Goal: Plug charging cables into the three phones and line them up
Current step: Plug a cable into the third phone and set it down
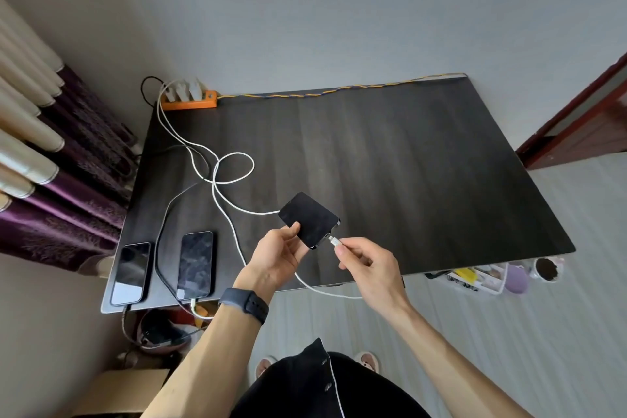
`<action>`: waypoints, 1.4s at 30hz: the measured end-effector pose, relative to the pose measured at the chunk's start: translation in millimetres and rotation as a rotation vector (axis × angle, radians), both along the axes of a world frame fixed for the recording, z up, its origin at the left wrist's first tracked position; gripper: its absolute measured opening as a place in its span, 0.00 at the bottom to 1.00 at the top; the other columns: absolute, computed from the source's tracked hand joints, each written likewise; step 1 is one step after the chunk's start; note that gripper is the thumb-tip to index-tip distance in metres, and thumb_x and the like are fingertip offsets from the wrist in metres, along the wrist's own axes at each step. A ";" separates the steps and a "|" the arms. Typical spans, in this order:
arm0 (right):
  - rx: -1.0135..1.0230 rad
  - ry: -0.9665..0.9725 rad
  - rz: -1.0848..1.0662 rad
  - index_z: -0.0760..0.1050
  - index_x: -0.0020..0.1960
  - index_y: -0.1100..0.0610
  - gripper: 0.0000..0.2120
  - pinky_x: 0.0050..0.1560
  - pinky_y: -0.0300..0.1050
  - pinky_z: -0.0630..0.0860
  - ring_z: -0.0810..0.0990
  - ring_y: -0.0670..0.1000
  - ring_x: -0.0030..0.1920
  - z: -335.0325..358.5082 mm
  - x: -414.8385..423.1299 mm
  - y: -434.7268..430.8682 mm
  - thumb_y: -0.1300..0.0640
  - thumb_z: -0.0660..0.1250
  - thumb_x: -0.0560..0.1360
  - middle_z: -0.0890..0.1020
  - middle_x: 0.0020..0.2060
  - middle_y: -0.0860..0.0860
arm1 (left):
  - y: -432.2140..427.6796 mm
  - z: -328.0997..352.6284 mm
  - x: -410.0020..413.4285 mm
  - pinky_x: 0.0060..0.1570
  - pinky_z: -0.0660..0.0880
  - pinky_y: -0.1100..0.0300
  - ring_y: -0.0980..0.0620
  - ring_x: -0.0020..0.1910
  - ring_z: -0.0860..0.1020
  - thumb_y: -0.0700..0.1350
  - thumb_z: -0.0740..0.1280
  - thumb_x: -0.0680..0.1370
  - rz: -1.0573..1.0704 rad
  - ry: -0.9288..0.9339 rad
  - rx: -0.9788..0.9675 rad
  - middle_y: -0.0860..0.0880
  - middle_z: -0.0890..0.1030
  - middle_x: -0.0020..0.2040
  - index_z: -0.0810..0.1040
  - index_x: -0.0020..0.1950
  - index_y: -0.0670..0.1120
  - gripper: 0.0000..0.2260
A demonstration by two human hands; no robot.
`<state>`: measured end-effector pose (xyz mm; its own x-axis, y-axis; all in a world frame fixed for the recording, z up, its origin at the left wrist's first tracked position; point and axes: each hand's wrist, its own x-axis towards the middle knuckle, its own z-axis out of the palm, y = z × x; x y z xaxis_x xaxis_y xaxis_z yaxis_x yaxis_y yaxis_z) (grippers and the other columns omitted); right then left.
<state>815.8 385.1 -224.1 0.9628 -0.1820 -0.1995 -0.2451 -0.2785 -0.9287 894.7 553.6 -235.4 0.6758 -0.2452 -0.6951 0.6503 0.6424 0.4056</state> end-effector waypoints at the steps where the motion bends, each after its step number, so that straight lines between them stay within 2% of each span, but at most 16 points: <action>1: 0.001 0.003 0.003 0.84 0.50 0.49 0.04 0.39 0.31 0.72 0.82 0.41 0.37 0.5 -0.4 0.7 0.53 0.70 0.78 0.84 0.34 0.43 | -0.8 -0.3 -1.1 0.39 0.82 0.58 0.45 0.46 0.85 0.34 0.59 0.80 -0.002 0.001 0.007 0.37 0.81 0.57 0.73 0.66 0.32 0.15; 6: -0.027 0.023 -0.007 0.84 0.49 0.48 0.04 0.37 0.33 0.72 0.81 0.43 0.36 -0.1 -1.8 2.1 0.52 0.70 0.78 0.85 0.33 0.43 | -1.4 -2.9 -5.6 0.42 0.83 0.57 0.42 0.58 0.81 0.34 0.60 0.80 -0.013 -0.005 0.026 0.36 0.78 0.64 0.72 0.67 0.31 0.16; 9: -0.031 0.046 -0.016 0.84 0.47 0.48 0.04 0.37 0.37 0.73 0.81 0.48 0.36 0.3 -3.5 3.2 0.52 0.70 0.78 0.85 0.32 0.45 | -0.7 -5.0 -7.4 0.42 0.82 0.57 0.44 0.53 0.83 0.35 0.62 0.80 -0.013 -0.029 0.043 0.37 0.81 0.59 0.75 0.61 0.34 0.11; 11: -0.042 0.081 -0.033 0.84 0.45 0.48 0.05 0.38 0.39 0.75 0.82 0.46 0.36 0.8 -3.7 4.8 0.51 0.70 0.77 0.85 0.31 0.45 | -0.2 -7.4 -8.3 0.42 0.82 0.57 0.46 0.50 0.85 0.36 0.64 0.80 -0.016 -0.041 0.082 0.40 0.83 0.54 0.75 0.52 0.39 0.03; 12: -0.052 0.104 -0.042 0.84 0.44 0.48 0.05 0.39 0.39 0.75 0.82 0.44 0.36 0.8 -3.8 5.8 0.51 0.70 0.77 0.85 0.31 0.45 | -0.1 -7.3 -8.9 0.42 0.82 0.57 0.46 0.50 0.85 0.36 0.65 0.79 -0.015 -0.050 0.101 0.41 0.83 0.53 0.75 0.51 0.41 0.02; 16: -0.072 0.165 -0.047 0.84 0.42 0.48 0.07 0.42 0.36 0.75 0.83 0.40 0.37 -1.5 -4.4 11.5 0.50 0.69 0.77 0.85 0.30 0.44 | -0.3 -6.5 -10.7 0.42 0.82 0.57 0.46 0.50 0.84 0.37 0.66 0.79 -0.036 -0.098 0.152 0.42 0.83 0.55 0.77 0.59 0.40 0.09; 20: -0.066 0.152 -0.060 0.83 0.43 0.50 0.07 0.38 0.29 0.71 0.82 0.39 0.36 -3.9 -4.5 14.6 0.51 0.69 0.78 0.85 0.30 0.45 | 0.6 -8.2 -12.5 0.43 0.81 0.56 0.45 0.54 0.83 0.38 0.65 0.80 -0.052 -0.118 0.160 0.39 0.82 0.60 0.75 0.65 0.36 0.14; 25: -0.057 0.129 -0.044 0.83 0.43 0.50 0.06 0.38 0.28 0.71 0.82 0.39 0.36 -9.8 -4.7 16.3 0.52 0.69 0.78 0.85 0.30 0.45 | 4.0 -14.9 -15.2 0.48 0.81 0.55 0.42 0.58 0.82 0.40 0.66 0.80 -0.084 -0.165 0.227 0.40 0.81 0.61 0.76 0.65 0.38 0.15; 30: -0.057 0.158 -0.008 0.82 0.44 0.51 0.07 0.38 0.31 0.72 0.82 0.40 0.37 -19.3 -6.1 17.6 0.50 0.68 0.78 0.85 0.31 0.46 | 0.2 -21.5 -26.9 0.47 0.82 0.55 0.42 0.54 0.84 0.40 0.65 0.80 -0.071 -0.149 0.347 0.41 0.84 0.57 0.79 0.62 0.41 0.11; 33: -0.103 0.280 0.180 0.80 0.42 0.50 0.11 0.39 0.37 0.72 0.80 0.41 0.33 -25.8 -2.9 14.8 0.45 0.67 0.78 0.84 0.29 0.46 | 6.2 -24.6 -33.0 0.43 0.82 0.54 0.40 0.50 0.85 0.39 0.65 0.80 -0.109 -0.132 0.420 0.41 0.85 0.53 0.79 0.60 0.41 0.10; 37: -0.317 0.567 0.740 0.80 0.46 0.52 0.16 0.39 0.41 0.76 0.81 0.44 0.32 -35.2 2.6 1.1 0.39 0.66 0.74 0.87 0.33 0.48 | 28.4 -35.4 -31.7 0.41 0.83 0.48 0.39 0.46 0.85 0.35 0.65 0.79 -0.143 -0.061 0.590 0.39 0.84 0.53 0.76 0.63 0.38 0.13; 38: -0.423 0.630 0.879 0.81 0.45 0.53 0.16 0.44 0.42 0.77 0.83 0.45 0.35 -39.1 3.0 -4.4 0.40 0.65 0.73 0.88 0.37 0.48 | 35.8 -37.6 -31.0 0.39 0.83 0.50 0.41 0.44 0.85 0.34 0.65 0.79 -0.136 -0.044 0.614 0.39 0.84 0.52 0.76 0.62 0.37 0.12; 40: -0.753 0.692 1.056 0.82 0.45 0.53 0.16 0.62 0.48 0.73 0.84 0.49 0.46 -48.6 4.0 -16.3 0.43 0.63 0.71 0.88 0.43 0.49 | 48.5 -38.2 -31.2 0.34 0.82 0.55 0.45 0.40 0.85 0.33 0.64 0.80 -0.141 -0.019 0.661 0.42 0.83 0.50 0.77 0.59 0.39 0.09; 41: -0.918 0.688 1.080 0.83 0.48 0.53 0.17 0.71 0.56 0.64 0.83 0.52 0.51 -53.6 4.0 -21.6 0.44 0.61 0.71 0.87 0.47 0.49 | 53.5 -38.8 -31.2 0.33 0.82 0.56 0.46 0.40 0.84 0.33 0.63 0.80 -0.152 -0.006 0.685 0.43 0.82 0.49 0.77 0.58 0.40 0.08; 42: -1.026 0.686 1.063 0.82 0.52 0.54 0.19 0.74 0.62 0.55 0.80 0.54 0.57 -58.5 3.7 -25.7 0.45 0.60 0.72 0.85 0.52 0.51 | 57.1 -39.9 -30.7 0.34 0.82 0.55 0.45 0.40 0.83 0.33 0.63 0.80 -0.170 0.004 0.710 0.43 0.82 0.49 0.77 0.57 0.41 0.08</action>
